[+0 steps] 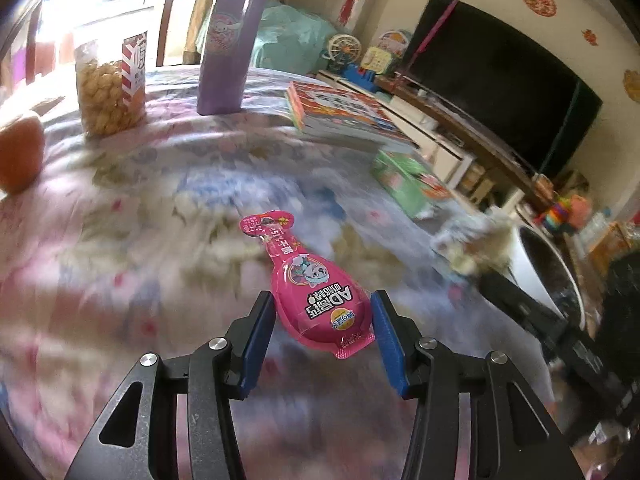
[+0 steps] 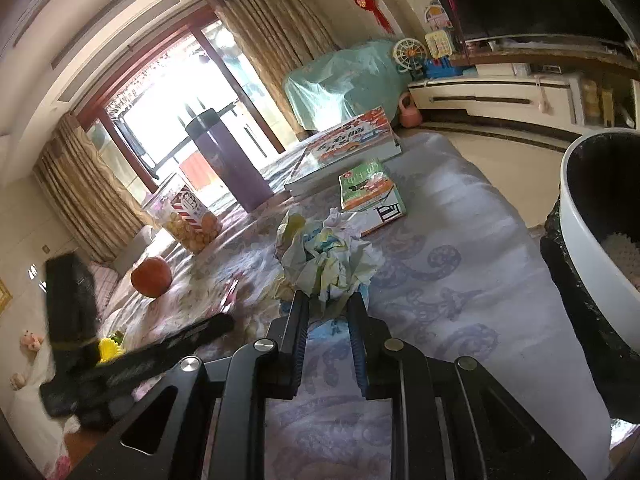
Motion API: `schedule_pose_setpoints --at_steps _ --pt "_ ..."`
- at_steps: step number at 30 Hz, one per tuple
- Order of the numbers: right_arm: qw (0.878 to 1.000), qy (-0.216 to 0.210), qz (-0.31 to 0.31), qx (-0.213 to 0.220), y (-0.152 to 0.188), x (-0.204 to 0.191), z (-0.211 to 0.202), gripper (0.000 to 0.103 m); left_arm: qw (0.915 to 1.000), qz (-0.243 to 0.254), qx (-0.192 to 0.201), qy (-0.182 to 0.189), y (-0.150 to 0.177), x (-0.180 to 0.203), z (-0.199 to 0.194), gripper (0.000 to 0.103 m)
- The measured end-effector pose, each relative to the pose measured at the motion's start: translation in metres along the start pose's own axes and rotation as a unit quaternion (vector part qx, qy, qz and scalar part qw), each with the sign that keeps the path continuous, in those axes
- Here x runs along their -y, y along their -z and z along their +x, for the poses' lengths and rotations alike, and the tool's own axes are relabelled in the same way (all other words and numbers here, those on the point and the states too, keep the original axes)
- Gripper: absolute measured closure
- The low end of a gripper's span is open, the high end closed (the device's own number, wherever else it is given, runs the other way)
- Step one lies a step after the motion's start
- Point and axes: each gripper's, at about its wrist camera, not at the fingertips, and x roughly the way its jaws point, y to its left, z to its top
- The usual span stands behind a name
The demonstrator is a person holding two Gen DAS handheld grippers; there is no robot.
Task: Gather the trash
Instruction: 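Carry the pink package and crumpled paper over the bin opening with both tools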
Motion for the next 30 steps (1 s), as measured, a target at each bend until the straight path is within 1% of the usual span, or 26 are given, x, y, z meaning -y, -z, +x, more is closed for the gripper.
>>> schedule_pose_setpoints --at_steps 3,10,16,30 --pt "1.000 0.003 -0.003 0.000 0.004 -0.003 -0.005 0.083 0.9999 0.016 0.003 0.006 0.011 0.006 -0.016 0.056" --pt "1.000 0.002 -0.007 0.003 0.013 -0.010 -0.027 0.083 0.9993 0.029 0.006 0.025 0.023 0.010 -0.042 0.056" --pt "1.000 0.009 -0.007 0.011 0.016 -0.010 -0.048 0.083 0.9986 0.045 0.002 0.027 0.034 0.023 -0.050 0.056" --pt "0.999 0.030 0.006 0.030 0.026 0.003 -0.088 0.083 0.9943 0.097 -0.001 0.044 0.046 0.068 -0.060 0.056"
